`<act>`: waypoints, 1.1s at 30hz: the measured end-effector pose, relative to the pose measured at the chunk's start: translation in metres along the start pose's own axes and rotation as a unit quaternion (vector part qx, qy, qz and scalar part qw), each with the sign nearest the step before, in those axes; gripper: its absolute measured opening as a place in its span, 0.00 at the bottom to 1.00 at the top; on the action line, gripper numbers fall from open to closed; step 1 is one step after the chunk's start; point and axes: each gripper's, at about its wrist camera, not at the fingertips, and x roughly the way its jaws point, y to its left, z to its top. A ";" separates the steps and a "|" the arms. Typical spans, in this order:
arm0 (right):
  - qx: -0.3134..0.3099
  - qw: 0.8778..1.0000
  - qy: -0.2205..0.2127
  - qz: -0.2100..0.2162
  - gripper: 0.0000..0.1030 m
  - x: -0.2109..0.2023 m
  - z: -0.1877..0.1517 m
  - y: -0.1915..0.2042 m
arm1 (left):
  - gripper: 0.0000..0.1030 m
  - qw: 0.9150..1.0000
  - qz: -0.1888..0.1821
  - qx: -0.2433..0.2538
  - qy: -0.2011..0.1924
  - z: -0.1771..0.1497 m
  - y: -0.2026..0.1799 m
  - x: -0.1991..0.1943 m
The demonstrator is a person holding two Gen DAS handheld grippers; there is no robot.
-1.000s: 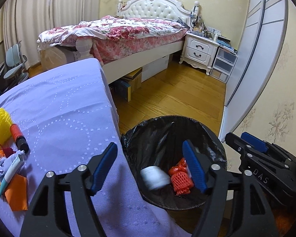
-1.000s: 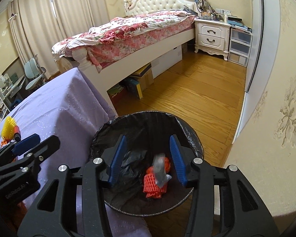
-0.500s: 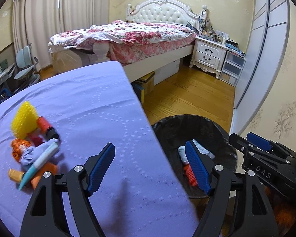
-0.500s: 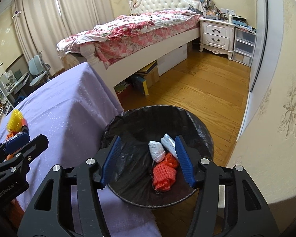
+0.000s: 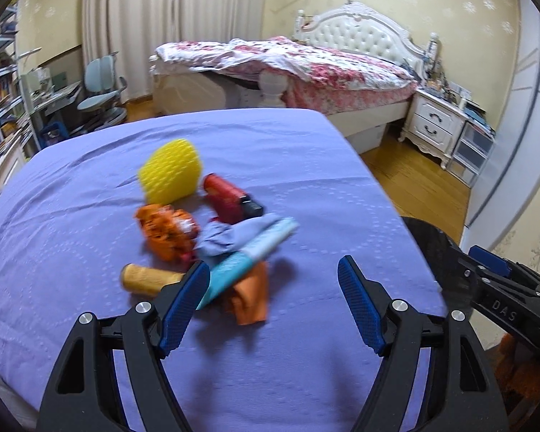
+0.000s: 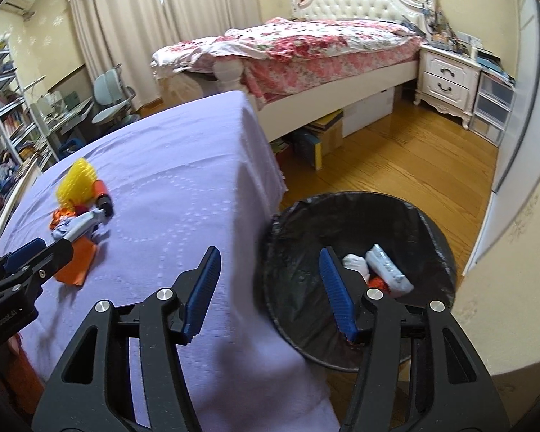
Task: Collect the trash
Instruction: 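Move both tools back toward the remaining trash on the table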
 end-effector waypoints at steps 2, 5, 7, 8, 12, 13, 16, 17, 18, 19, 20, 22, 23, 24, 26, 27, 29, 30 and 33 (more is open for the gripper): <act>-0.009 1.000 0.004 0.007 0.54 0.001 0.001 0.012 | 0.72 1.000 0.006 -0.013 0.002 -0.002 0.012 0.000; -0.022 1.000 0.008 0.017 0.54 0.002 0.001 0.029 | 0.72 1.000 0.015 -0.027 0.002 -0.007 0.030 -0.003; -0.030 0.999 0.010 0.023 0.54 0.003 0.001 0.039 | 0.72 0.999 0.021 -0.039 0.005 -0.009 0.043 -0.004; -0.034 0.999 0.011 0.028 0.54 0.004 0.002 0.045 | 0.72 0.999 0.023 -0.043 0.006 -0.011 0.046 -0.004; -0.048 0.998 0.017 0.047 0.54 0.007 0.004 0.066 | 0.72 0.997 0.035 -0.063 0.010 -0.018 0.069 -0.006; -0.053 0.997 0.019 0.053 0.54 0.008 0.004 0.075 | 0.72 0.997 0.037 -0.066 0.010 -0.020 0.074 -0.008; -0.067 0.995 0.022 0.066 0.54 0.011 0.006 0.096 | 0.72 0.996 0.047 -0.079 0.010 -0.023 0.089 -0.011; -0.071 0.995 0.023 0.070 0.54 0.012 0.006 0.101 | 0.72 0.995 0.050 -0.083 0.011 -0.024 0.093 -0.011; -0.075 0.994 0.023 0.073 0.54 0.012 0.005 0.107 | 0.72 0.995 0.054 -0.087 0.011 -0.025 0.098 -0.012; -0.081 0.993 0.024 0.078 0.54 0.012 0.006 0.115 | 0.72 0.994 0.057 -0.093 0.012 -0.026 0.104 -0.012; -0.084 0.993 0.023 0.081 0.54 0.012 0.006 0.119 | 0.72 0.993 0.061 -0.098 0.012 -0.028 0.109 -0.014; -0.091 0.992 0.022 0.087 0.55 0.012 0.006 0.131 | 0.72 0.992 0.064 -0.106 0.013 -0.029 0.117 -0.013; -0.096 0.991 0.022 0.091 0.55 0.012 0.006 0.139 | 0.72 0.992 0.065 -0.109 0.014 -0.030 0.121 -0.013; -0.099 0.990 0.023 0.094 0.55 0.013 0.007 0.144 | 0.72 0.991 0.067 -0.112 0.014 -0.031 0.124 -0.014; -0.108 0.989 0.024 0.102 0.55 0.014 0.006 0.158 | 0.72 0.991 0.068 -0.117 0.015 -0.032 0.129 -0.013; -0.111 0.988 0.024 0.103 0.56 0.015 0.006 0.162 | 0.72 0.990 0.068 -0.119 0.016 -0.033 0.131 -0.013; -0.121 0.987 0.028 0.104 0.56 0.018 0.004 0.171 | 0.72 0.990 0.067 -0.122 0.018 -0.035 0.133 -0.013; -0.123 0.987 0.030 0.104 0.56 0.019 0.004 0.174 | 0.72 0.990 0.066 -0.122 0.018 -0.036 0.133 -0.013; -0.125 0.986 0.039 0.100 0.56 0.021 0.001 0.177 | 0.72 0.990 0.063 -0.122 0.020 -0.037 0.132 -0.013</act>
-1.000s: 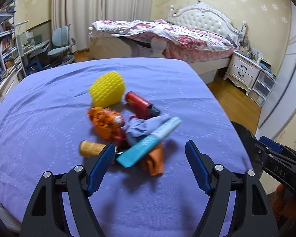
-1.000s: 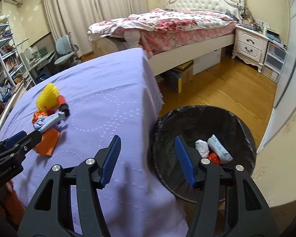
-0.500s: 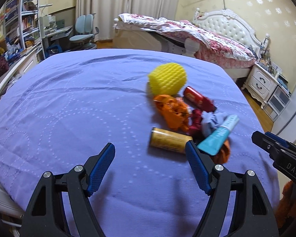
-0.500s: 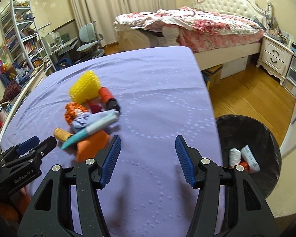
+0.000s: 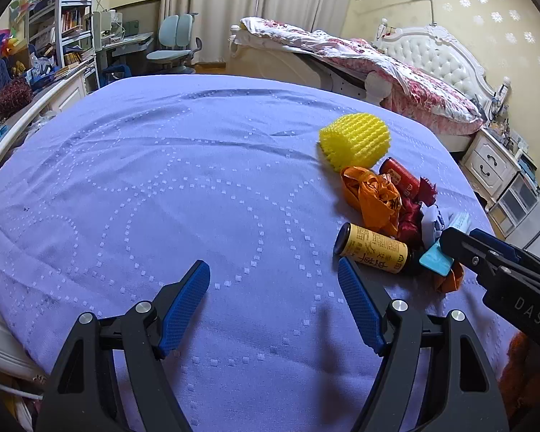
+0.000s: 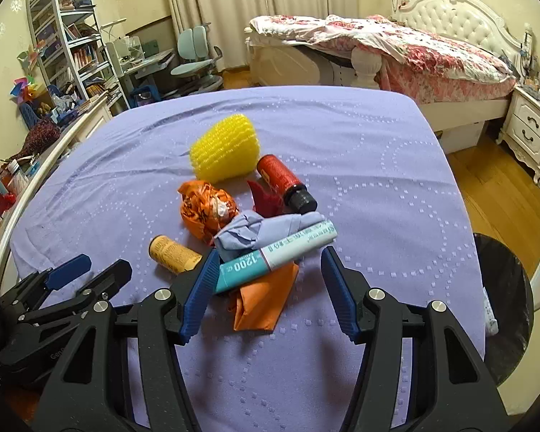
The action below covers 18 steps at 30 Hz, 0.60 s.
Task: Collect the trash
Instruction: 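Move both tools back toward the remaining trash on the table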
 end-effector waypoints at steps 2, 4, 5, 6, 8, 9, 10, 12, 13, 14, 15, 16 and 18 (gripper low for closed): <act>0.003 1.000 0.003 -0.006 0.56 -0.001 -0.003 -0.004 | 0.72 1.000 -0.002 0.000 0.001 -0.002 0.000 -0.001; 0.011 1.000 0.009 -0.014 0.56 -0.002 -0.006 -0.012 | 0.72 1.000 -0.004 0.000 0.003 -0.002 0.000 0.000; 0.013 1.000 0.011 -0.016 0.56 -0.001 -0.008 -0.013 | 0.72 1.000 -0.004 -0.001 0.004 -0.002 -0.001 0.001; 0.017 1.000 0.013 -0.019 0.56 -0.001 -0.009 -0.016 | 0.72 1.000 -0.005 -0.001 0.004 -0.002 -0.001 0.001; 0.026 0.999 0.016 -0.023 0.56 -0.001 -0.012 -0.024 | 0.72 1.000 -0.007 0.001 0.005 -0.002 -0.001 0.001; 0.030 0.999 0.017 -0.023 0.56 0.000 -0.014 -0.027 | 0.72 1.000 -0.007 0.002 0.006 -0.003 -0.003 0.001; 0.034 0.999 0.019 -0.024 0.56 0.000 -0.015 -0.030 | 0.72 1.000 -0.008 0.004 0.006 -0.003 -0.004 0.002; 0.036 0.999 0.021 -0.024 0.56 0.001 -0.017 -0.033 | 0.72 1.000 -0.008 0.007 0.008 -0.004 -0.007 0.002; 0.038 0.999 0.021 -0.023 0.56 0.001 -0.017 -0.035 | 0.72 1.000 -0.009 0.008 0.008 -0.005 -0.007 0.002; 0.039 0.999 0.021 -0.020 0.56 0.000 -0.018 -0.035 | 0.72 1.000 -0.009 0.009 0.008 -0.005 -0.008 0.002; 0.039 0.999 0.020 -0.019 0.56 -0.001 -0.019 -0.036 | 0.72 1.000 -0.009 0.011 0.009 -0.006 -0.009 0.002; 0.039 0.999 0.019 -0.019 0.56 -0.002 -0.019 -0.038 | 0.72 1.000 -0.009 0.012 0.009 -0.006 -0.009 0.002; 0.040 0.999 0.016 -0.019 0.56 -0.004 -0.019 -0.040 | 0.72 1.000 -0.008 0.013 0.010 -0.007 -0.010 0.003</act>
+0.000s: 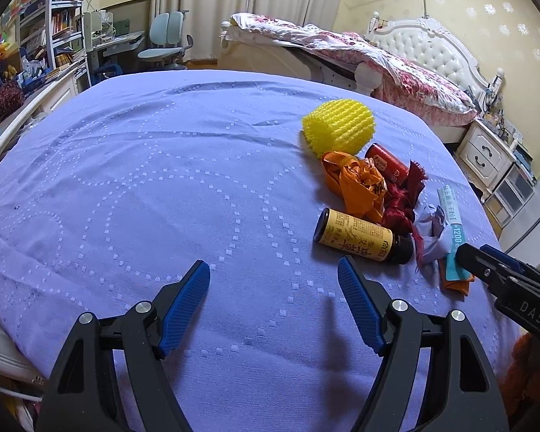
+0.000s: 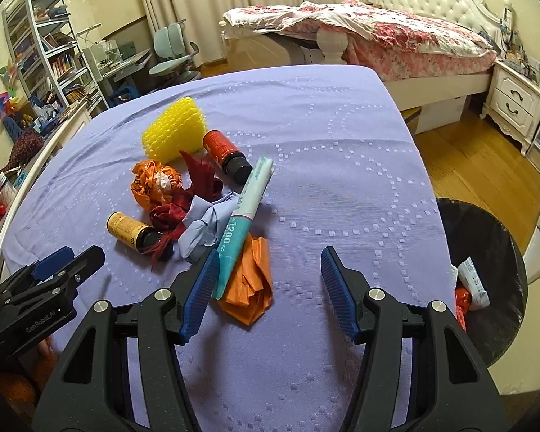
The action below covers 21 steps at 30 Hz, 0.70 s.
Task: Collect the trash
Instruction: 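Move both tools back toward the remaining trash on the table, then close the right tool on the folded orange bag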
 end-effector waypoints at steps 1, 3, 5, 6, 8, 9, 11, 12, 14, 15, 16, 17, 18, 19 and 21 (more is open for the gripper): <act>0.002 1.000 -0.001 0.000 0.56 0.000 0.000 -0.001 | 0.72 1.000 0.000 0.000 0.001 0.000 0.000 0.001; 0.005 1.000 -0.001 -0.002 0.56 -0.001 0.000 -0.003 | 0.72 1.000 0.000 -0.001 0.003 0.000 0.001 0.002; 0.010 1.000 -0.004 -0.003 0.56 -0.002 0.001 -0.006 | 0.72 1.000 0.000 -0.001 0.004 0.001 0.000 0.002; 0.011 1.000 -0.004 -0.003 0.56 -0.004 0.001 -0.007 | 0.72 1.000 0.000 0.000 0.003 0.001 0.001 0.002; 0.016 1.000 -0.010 -0.003 0.56 -0.007 0.001 -0.010 | 0.72 1.000 0.001 0.000 0.002 0.000 0.000 0.002; 0.018 1.000 -0.012 -0.003 0.56 -0.009 0.001 -0.011 | 0.72 1.000 0.001 -0.001 0.003 0.000 0.001 0.002; 0.024 1.000 -0.018 -0.005 0.56 -0.012 0.002 -0.015 | 0.72 1.000 0.002 -0.004 0.004 0.000 0.003 0.003; 0.027 0.999 -0.020 -0.010 0.56 -0.012 0.002 -0.018 | 0.72 1.000 0.002 -0.003 0.004 0.000 0.004 0.003; 0.030 0.999 -0.012 -0.018 0.56 -0.008 0.002 -0.021 | 0.72 1.000 0.003 -0.001 0.003 0.000 0.002 0.003; 0.032 0.999 -0.009 -0.018 0.56 -0.007 0.002 -0.022 | 0.72 1.000 0.002 -0.001 0.003 0.000 0.002 0.003; 0.033 0.999 -0.006 -0.015 0.56 -0.006 0.001 -0.021 | 0.72 1.000 0.001 -0.001 0.003 -0.001 0.002 0.002; 0.029 0.999 -0.004 -0.012 0.56 -0.006 0.000 -0.019 | 0.72 1.000 0.001 -0.001 0.003 -0.001 0.003 0.002; 0.026 1.000 -0.003 -0.011 0.56 -0.006 -0.001 -0.018 | 0.72 1.000 0.001 -0.001 0.003 -0.001 0.003 0.002; 0.022 1.000 -0.003 -0.010 0.56 -0.007 -0.002 -0.017 | 0.72 1.000 0.002 -0.001 0.003 -0.001 0.002 0.002; 0.012 1.000 -0.001 -0.004 0.56 -0.007 -0.004 -0.011 | 0.72 1.000 0.001 -0.001 0.003 -0.001 0.002 0.002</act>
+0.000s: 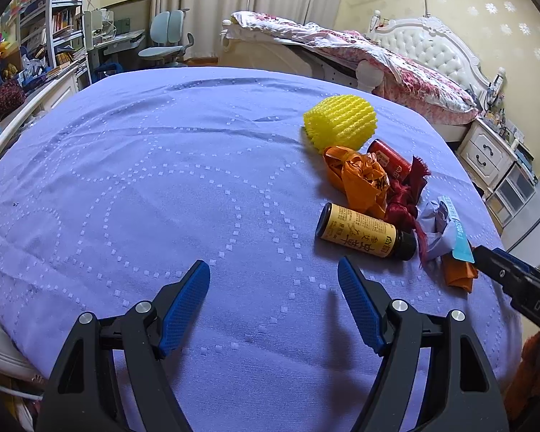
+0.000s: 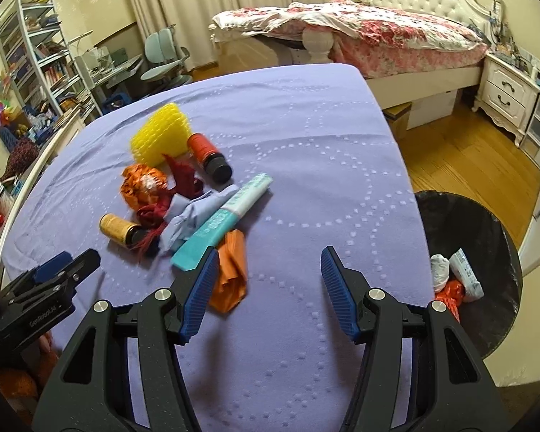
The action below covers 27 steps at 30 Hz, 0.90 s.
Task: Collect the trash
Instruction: 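Close the right tool on the folded orange bag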
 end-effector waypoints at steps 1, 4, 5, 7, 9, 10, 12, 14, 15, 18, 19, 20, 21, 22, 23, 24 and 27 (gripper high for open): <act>-0.003 1.000 0.001 0.002 0.56 0.000 -0.002 0.002 | 0.72 1.000 0.000 0.000 0.000 0.000 0.000 0.000; -0.014 1.000 0.007 0.006 0.56 0.003 -0.005 0.010 | 0.72 1.000 0.000 0.000 0.000 -0.001 0.000 0.000; -0.018 1.000 0.008 0.006 0.56 0.004 -0.005 0.013 | 0.72 1.000 0.001 0.001 -0.001 -0.001 -0.001 -0.001; -0.026 1.000 0.012 0.007 0.56 0.007 -0.006 0.018 | 0.72 1.000 0.001 0.002 -0.001 -0.002 -0.001 -0.001; -0.043 0.999 0.010 0.003 0.53 0.009 -0.006 0.024 | 0.72 1.000 0.002 0.003 -0.002 -0.002 -0.002 -0.001; -0.051 0.999 0.010 -0.001 0.47 0.010 -0.007 0.027 | 0.72 1.000 0.002 0.003 -0.002 -0.002 -0.002 -0.001; -0.066 0.998 0.010 -0.006 0.39 0.013 -0.007 0.031 | 0.72 1.000 0.003 0.004 -0.002 -0.002 -0.003 -0.002; -0.069 0.998 0.007 -0.002 0.32 0.011 -0.007 0.030 | 0.72 1.000 0.003 0.003 -0.002 -0.002 -0.004 -0.002; -0.070 0.998 0.007 -0.004 0.32 0.011 -0.007 0.029 | 0.72 1.000 0.002 0.003 -0.002 -0.002 -0.003 -0.002; -0.063 0.998 0.004 -0.016 0.32 0.010 -0.006 0.022 | 0.72 1.000 0.002 0.003 -0.001 -0.002 -0.004 -0.002; -0.056 0.998 0.002 -0.021 0.32 0.009 -0.006 0.017 | 0.72 1.000 0.000 0.003 -0.001 -0.002 -0.005 -0.002; -0.049 0.998 0.001 -0.026 0.32 0.009 -0.006 0.013 | 0.72 1.000 -0.001 0.003 -0.001 -0.001 -0.006 -0.002; -0.046 0.999 0.000 -0.027 0.32 0.009 -0.005 0.011 | 0.72 1.000 -0.002 0.004 0.000 -0.001 -0.007 -0.002; -0.042 0.999 -0.001 -0.028 0.32 0.009 -0.005 0.008 | 0.72 1.000 -0.003 0.005 0.000 -0.001 -0.008 -0.001; -0.040 0.999 -0.002 -0.031 0.32 0.009 -0.005 0.007 | 0.72 1.000 -0.004 0.006 0.000 -0.001 -0.010 -0.001; -0.040 0.999 -0.003 -0.033 0.32 0.009 -0.004 0.006 | 0.72 1.000 -0.006 0.008 0.001 -0.001 -0.012 -0.001; -0.036 0.999 -0.002 -0.033 0.32 0.011 -0.001 0.001 | 0.72 1.000 -0.012 0.011 0.003 0.000 -0.017 0.000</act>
